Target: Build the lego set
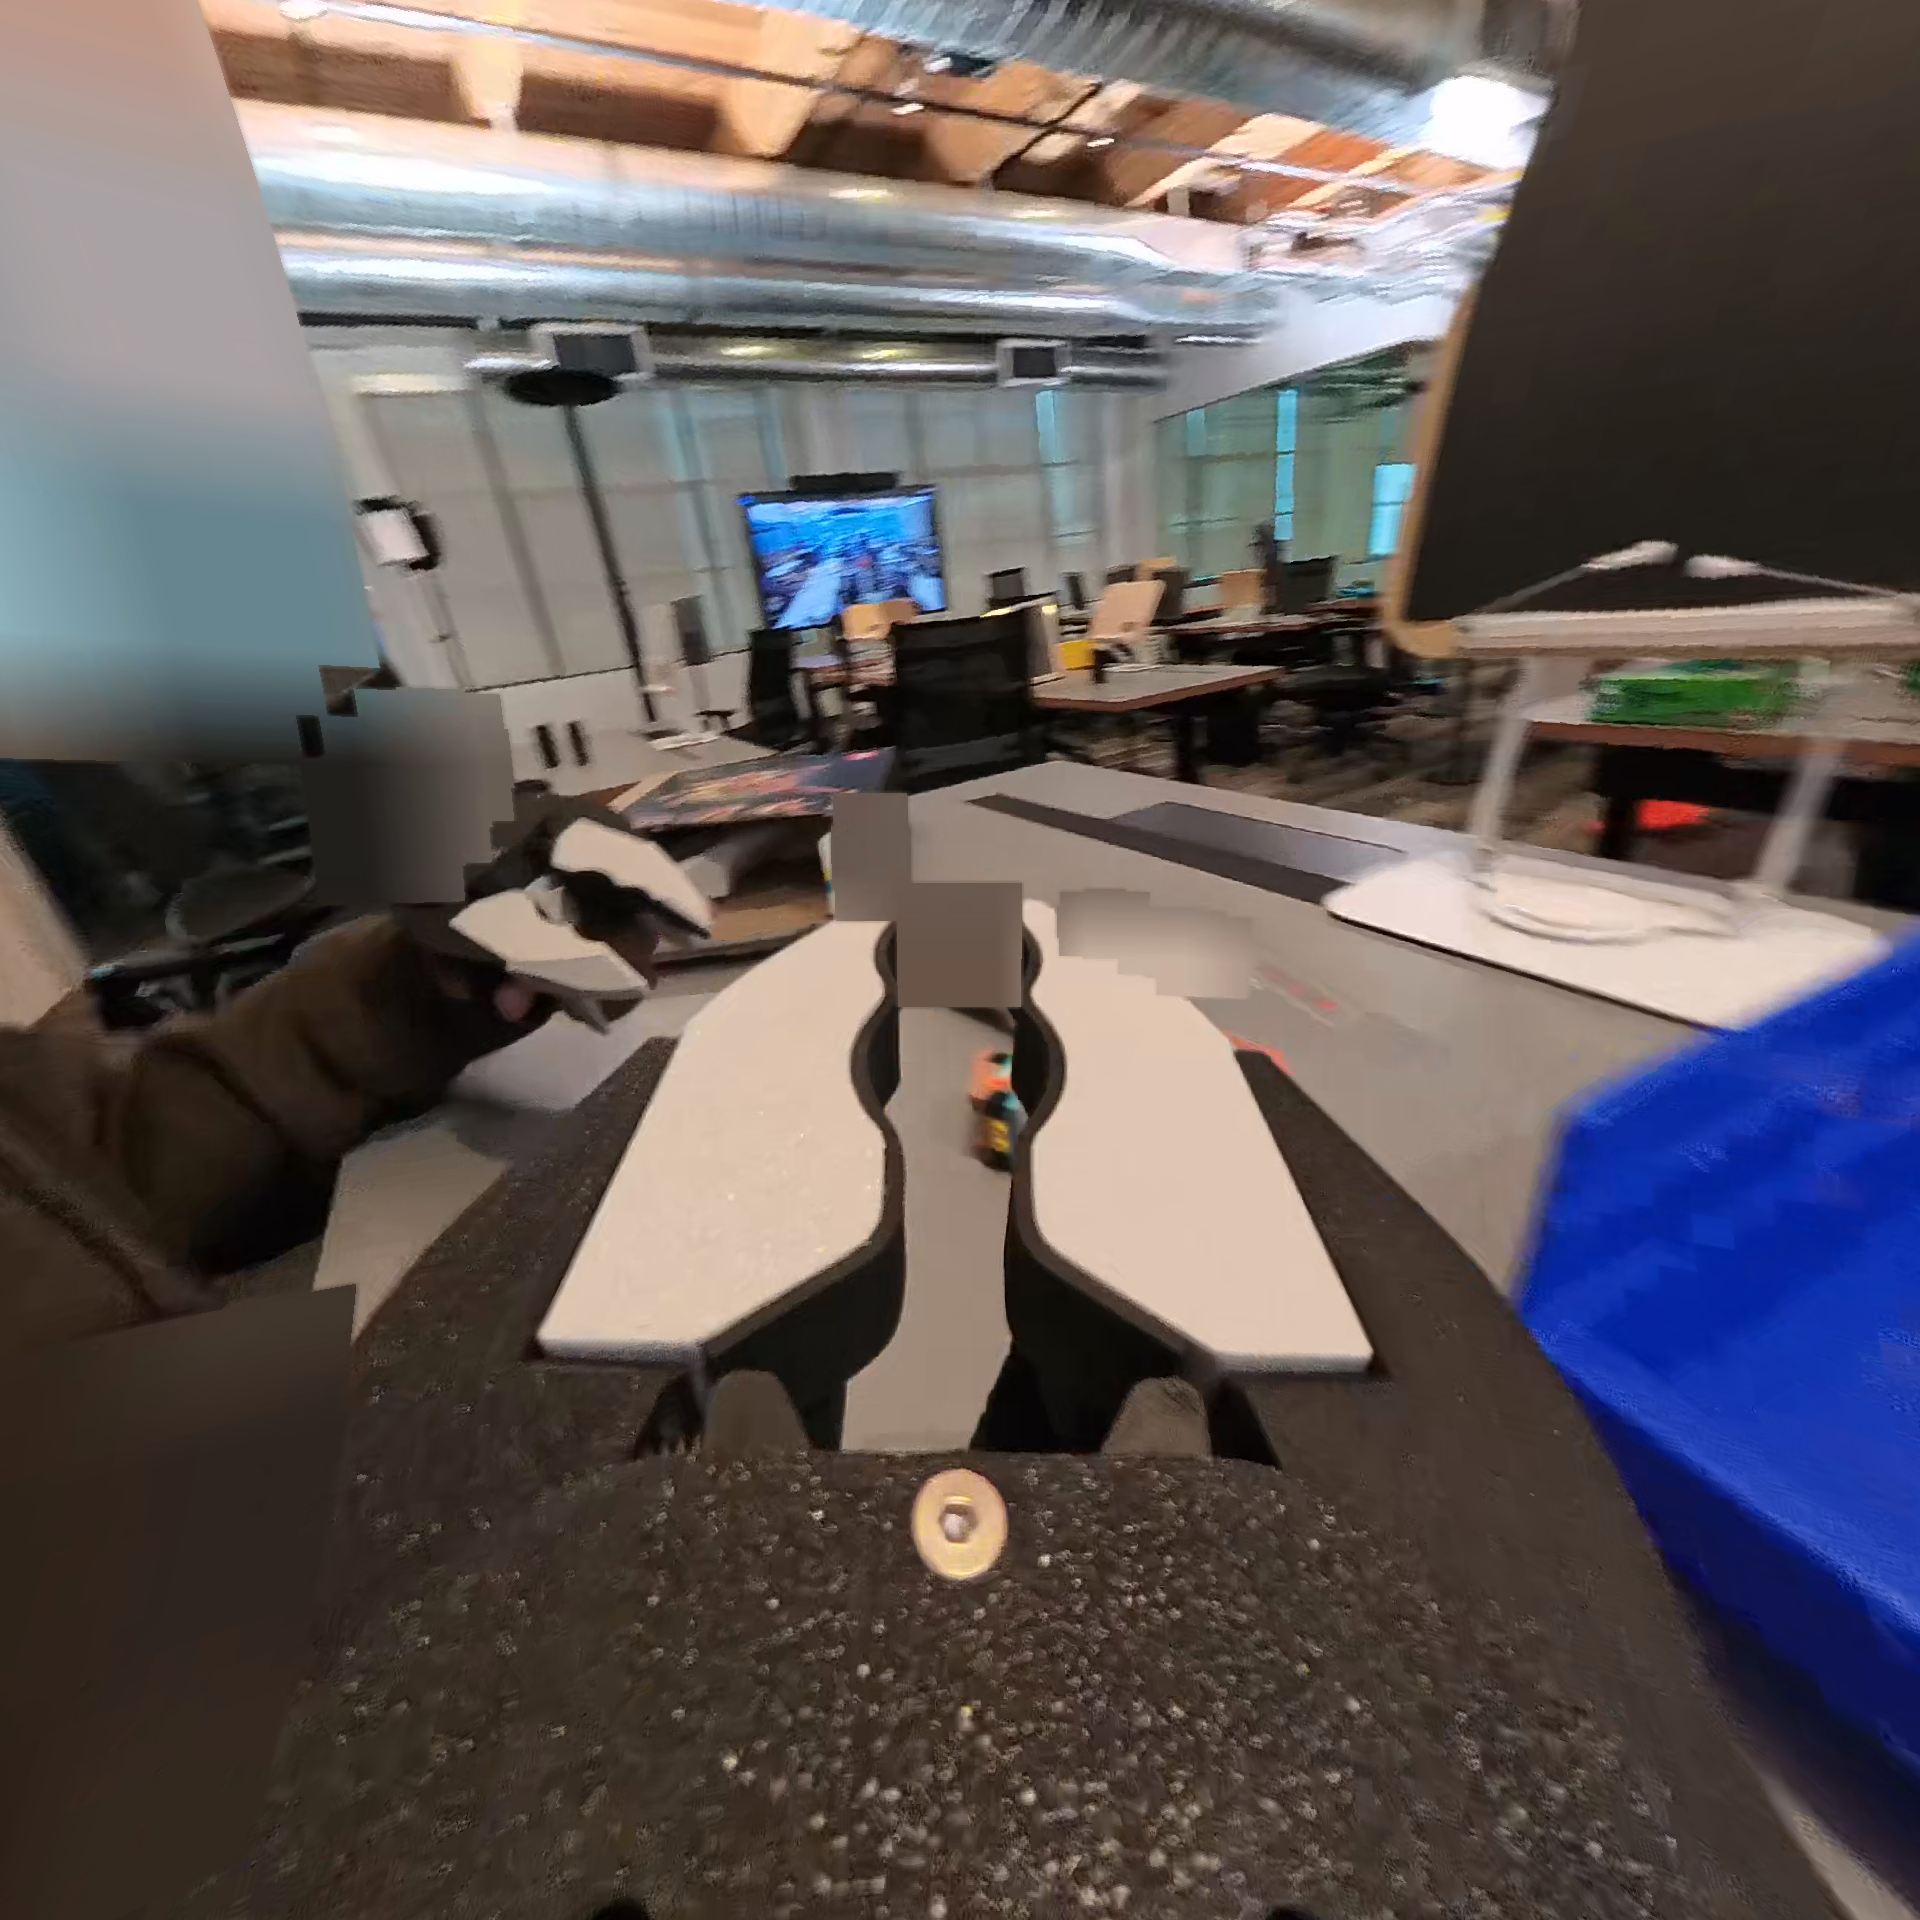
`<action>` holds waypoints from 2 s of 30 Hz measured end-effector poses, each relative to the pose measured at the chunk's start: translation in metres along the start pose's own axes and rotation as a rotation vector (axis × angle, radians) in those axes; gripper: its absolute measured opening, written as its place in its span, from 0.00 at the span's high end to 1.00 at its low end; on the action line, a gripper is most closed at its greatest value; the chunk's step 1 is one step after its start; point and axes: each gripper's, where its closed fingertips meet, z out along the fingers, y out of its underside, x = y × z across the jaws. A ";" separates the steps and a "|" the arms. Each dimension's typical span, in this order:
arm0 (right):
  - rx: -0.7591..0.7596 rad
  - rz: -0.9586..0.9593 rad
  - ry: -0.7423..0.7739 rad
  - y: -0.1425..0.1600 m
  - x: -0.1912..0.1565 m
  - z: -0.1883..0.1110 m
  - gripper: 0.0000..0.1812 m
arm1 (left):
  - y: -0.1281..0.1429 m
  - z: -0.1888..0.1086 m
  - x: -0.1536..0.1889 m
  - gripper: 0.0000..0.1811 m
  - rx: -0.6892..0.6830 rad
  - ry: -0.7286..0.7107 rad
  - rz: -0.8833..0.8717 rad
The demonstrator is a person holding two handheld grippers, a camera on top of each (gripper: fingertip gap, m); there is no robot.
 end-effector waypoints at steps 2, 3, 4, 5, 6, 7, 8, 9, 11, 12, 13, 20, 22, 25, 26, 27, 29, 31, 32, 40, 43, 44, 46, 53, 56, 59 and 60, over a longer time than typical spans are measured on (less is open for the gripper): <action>-0.026 -0.085 -0.081 0.013 -0.017 0.031 0.91 | -0.010 0.001 -0.006 0.85 0.024 0.011 -0.097; -0.039 -0.128 -0.113 0.018 -0.023 0.045 0.91 | -0.016 0.000 -0.008 0.85 0.045 0.031 -0.167; -0.047 -0.164 -0.143 0.023 -0.029 0.057 0.91 | -0.022 -0.001 -0.010 0.85 0.065 0.065 -0.256; -0.050 -0.187 -0.173 0.026 -0.035 0.067 0.91 | -0.026 -0.001 -0.011 0.85 0.082 0.108 -0.348; -0.047 -0.202 -0.209 0.027 -0.042 0.075 0.91 | -0.031 -0.002 -0.013 0.85 0.102 0.145 -0.435; -0.040 -0.214 -0.245 0.029 -0.049 0.083 0.91 | -0.035 -0.002 -0.015 0.85 0.123 0.174 -0.514; -0.032 -0.224 -0.278 0.030 -0.055 0.089 0.91 | -0.039 -0.001 -0.015 0.85 0.145 0.213 -0.582; -0.023 -0.223 -0.311 0.030 -0.061 0.095 0.91 | -0.042 0.000 -0.013 0.85 0.162 0.257 -0.638; 0.009 -0.181 -0.386 0.030 -0.073 0.103 0.91 | -0.047 0.004 -0.008 0.85 0.185 0.330 -0.721; 0.030 -0.148 -0.418 0.029 -0.077 0.106 0.91 | -0.049 0.007 -0.005 0.85 0.198 0.364 -0.756; 0.046 -0.121 -0.443 0.029 -0.080 0.109 0.91 | -0.052 0.009 -0.002 0.84 0.216 0.404 -0.793; 0.033 0.129 -0.623 0.032 -0.098 0.113 0.91 | -0.055 0.010 -0.014 0.84 0.346 0.415 -0.778; 0.039 0.290 -0.640 0.031 -0.092 0.115 0.91 | -0.057 0.006 -0.017 0.84 0.365 0.319 -0.565; 0.030 0.540 -0.673 0.032 -0.085 0.119 0.91 | -0.060 0.004 -0.014 0.84 0.344 0.173 -0.196; 0.026 0.617 -0.695 0.033 -0.086 0.120 0.91 | -0.059 0.004 -0.014 0.84 0.328 0.127 -0.078; 0.025 0.687 -0.722 0.033 -0.087 0.120 0.91 | -0.056 0.006 -0.014 0.84 0.307 0.081 0.027; 0.014 0.787 -0.773 0.035 -0.093 0.121 0.91 | -0.050 0.009 -0.018 0.85 0.278 0.011 0.174; -0.013 0.844 -0.807 0.039 -0.099 0.121 0.91 | -0.046 0.009 -0.016 0.85 0.281 -0.001 0.247; -0.018 0.865 -0.816 0.040 -0.100 0.121 0.91 | -0.045 0.008 -0.012 0.87 0.287 0.008 0.279; -0.071 0.983 -0.889 0.047 -0.112 0.120 0.91 | -0.044 0.005 0.004 0.87 0.313 0.035 0.433; -0.089 0.988 -0.898 0.050 -0.116 0.120 0.91 | -0.040 0.008 0.005 0.90 0.287 0.017 0.476; -0.091 0.987 -0.900 0.050 -0.116 0.120 0.91 | -0.041 0.008 0.005 0.90 0.287 0.009 0.484; -0.101 0.973 -0.892 0.052 -0.116 0.120 0.91 | -0.038 0.008 0.005 0.91 0.266 0.015 0.482; -0.215 0.689 -0.725 0.069 -0.091 0.119 0.85 | -0.021 -0.003 -0.012 0.91 0.168 0.034 0.294; -0.325 0.451 -0.620 0.087 -0.075 0.116 0.85 | 0.006 -0.012 -0.022 0.91 0.040 0.065 0.200; -0.430 0.259 -0.565 0.104 -0.067 0.111 0.85 | 0.032 -0.019 -0.033 0.91 -0.075 0.058 0.143; -0.459 0.213 -0.559 0.109 -0.067 0.111 0.85 | 0.040 -0.021 -0.034 0.91 -0.111 0.067 0.126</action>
